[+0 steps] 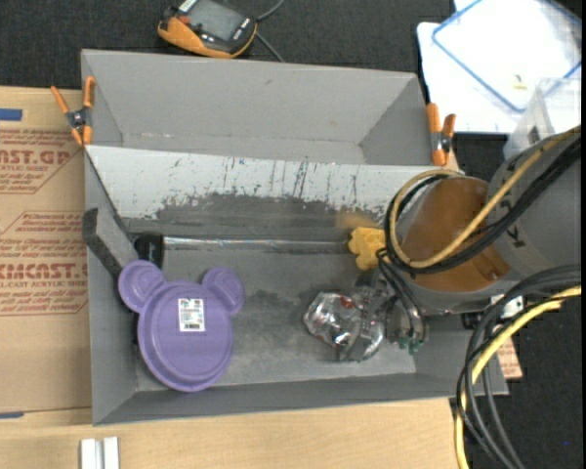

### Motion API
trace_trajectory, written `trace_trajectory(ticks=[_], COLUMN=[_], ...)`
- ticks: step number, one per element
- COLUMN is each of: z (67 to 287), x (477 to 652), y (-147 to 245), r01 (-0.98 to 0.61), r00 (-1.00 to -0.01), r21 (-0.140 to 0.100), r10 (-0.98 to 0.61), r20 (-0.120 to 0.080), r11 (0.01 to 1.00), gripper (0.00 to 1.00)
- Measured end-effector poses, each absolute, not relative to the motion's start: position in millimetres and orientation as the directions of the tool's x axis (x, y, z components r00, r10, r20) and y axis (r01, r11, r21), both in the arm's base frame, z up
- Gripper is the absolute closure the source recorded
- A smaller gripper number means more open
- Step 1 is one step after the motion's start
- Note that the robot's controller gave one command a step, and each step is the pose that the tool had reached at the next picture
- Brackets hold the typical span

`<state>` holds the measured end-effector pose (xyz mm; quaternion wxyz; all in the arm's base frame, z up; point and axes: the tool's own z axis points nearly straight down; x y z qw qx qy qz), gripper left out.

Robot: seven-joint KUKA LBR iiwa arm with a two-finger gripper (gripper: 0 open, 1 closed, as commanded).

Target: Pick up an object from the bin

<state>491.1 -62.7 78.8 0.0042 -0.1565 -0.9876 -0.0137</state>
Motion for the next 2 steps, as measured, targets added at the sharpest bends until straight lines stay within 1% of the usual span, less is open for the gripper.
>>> trace_trajectory(ticks=[1,2], z=[125,166], x=[488.9,490.4], y=[-64,-64], r01=[0.312,0.313], r00=[-0.95,-0.95], r21=[0.022,0.022], r10=[0.311,0.312], r20=[0.019,0.013], r11=[0.95,0.95], gripper=[1.0,1.0])
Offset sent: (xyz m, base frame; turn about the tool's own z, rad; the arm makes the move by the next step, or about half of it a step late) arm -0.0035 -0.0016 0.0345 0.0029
